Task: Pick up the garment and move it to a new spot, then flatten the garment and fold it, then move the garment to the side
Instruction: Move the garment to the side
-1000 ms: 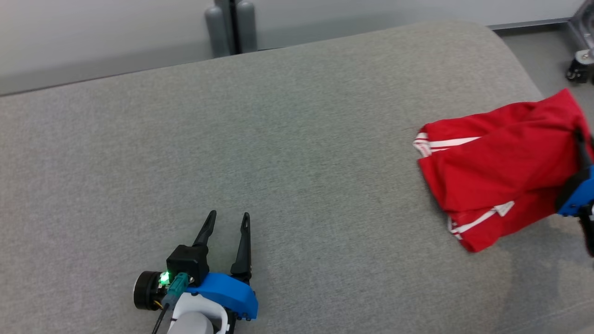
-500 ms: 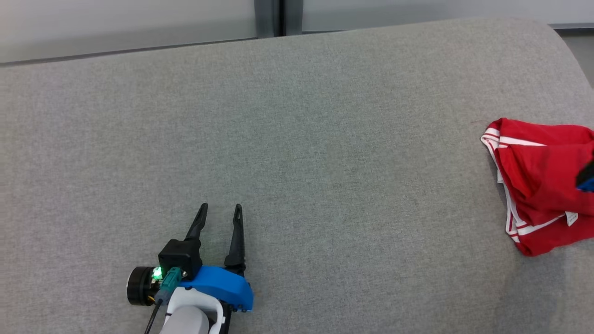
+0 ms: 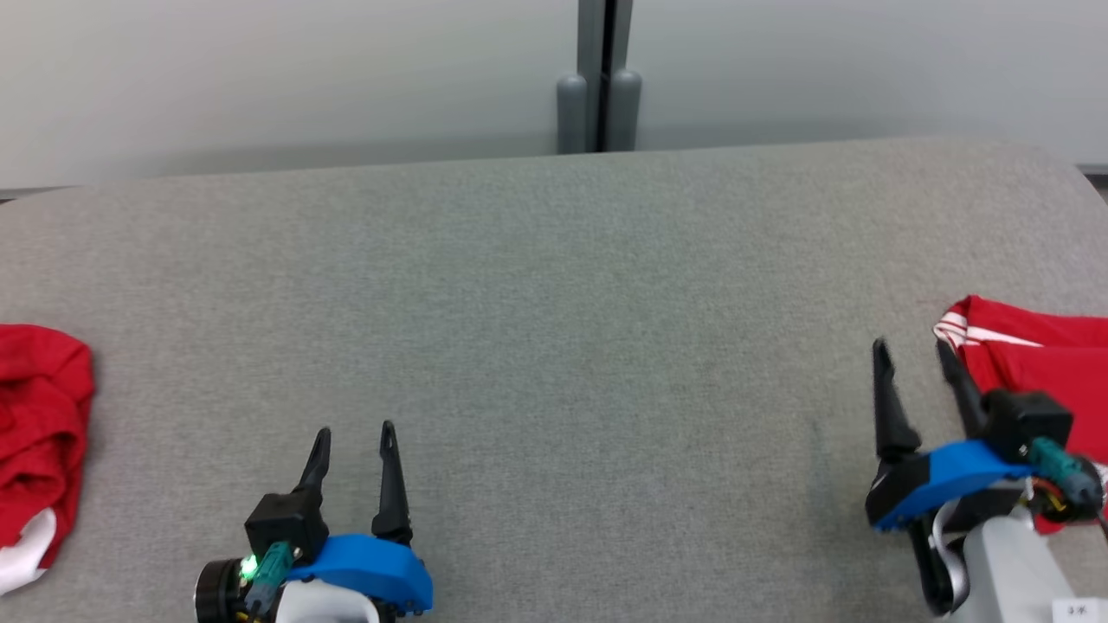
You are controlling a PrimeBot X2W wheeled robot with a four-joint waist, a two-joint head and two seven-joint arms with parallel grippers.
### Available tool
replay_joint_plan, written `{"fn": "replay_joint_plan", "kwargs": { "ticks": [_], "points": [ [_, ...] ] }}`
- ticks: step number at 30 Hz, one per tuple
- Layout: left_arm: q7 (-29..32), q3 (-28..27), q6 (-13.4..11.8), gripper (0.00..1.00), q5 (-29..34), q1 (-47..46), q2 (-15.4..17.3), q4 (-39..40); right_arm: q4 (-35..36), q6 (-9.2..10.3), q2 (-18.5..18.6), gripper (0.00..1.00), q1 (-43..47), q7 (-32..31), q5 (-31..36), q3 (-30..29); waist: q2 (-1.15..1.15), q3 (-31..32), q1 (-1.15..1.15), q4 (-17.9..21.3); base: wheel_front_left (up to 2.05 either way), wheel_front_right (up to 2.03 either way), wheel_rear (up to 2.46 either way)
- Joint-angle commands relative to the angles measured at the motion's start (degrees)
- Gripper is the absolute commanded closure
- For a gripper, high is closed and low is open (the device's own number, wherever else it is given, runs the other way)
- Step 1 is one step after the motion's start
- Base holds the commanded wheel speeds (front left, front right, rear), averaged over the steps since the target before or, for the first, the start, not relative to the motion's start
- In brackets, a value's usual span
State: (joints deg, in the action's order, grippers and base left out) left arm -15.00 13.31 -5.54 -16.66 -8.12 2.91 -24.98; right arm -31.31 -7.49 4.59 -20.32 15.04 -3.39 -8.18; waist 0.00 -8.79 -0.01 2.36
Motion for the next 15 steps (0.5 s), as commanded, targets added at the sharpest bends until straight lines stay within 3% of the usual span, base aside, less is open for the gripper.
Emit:
{"fn": "replay_joint_plan", "kwargs": {
  "ticks": [1, 15],
  "points": [
    [-0.25, -0.86, -0.32, 0.00, -0.25, 0.89, -0.04, -0.06, 0.16, -0.01, -0.44, 0.00, 2.03, 0.18, -0.35, 0.54, 0.00, 0.77, 0.01, -0.58, 0.00, 0.00, 0.00],
    [-0.26, -4.61, 0.09, 0.00, 0.38, 6.52, -0.05, 0.52, 1.17, -0.01, -1.61, 0.00, 9.81, 0.18, -4.62, 6.25, 0.00, 7.87, 0.01, -4.23, 0.00, 0.00, 0.00]
  ]
}}
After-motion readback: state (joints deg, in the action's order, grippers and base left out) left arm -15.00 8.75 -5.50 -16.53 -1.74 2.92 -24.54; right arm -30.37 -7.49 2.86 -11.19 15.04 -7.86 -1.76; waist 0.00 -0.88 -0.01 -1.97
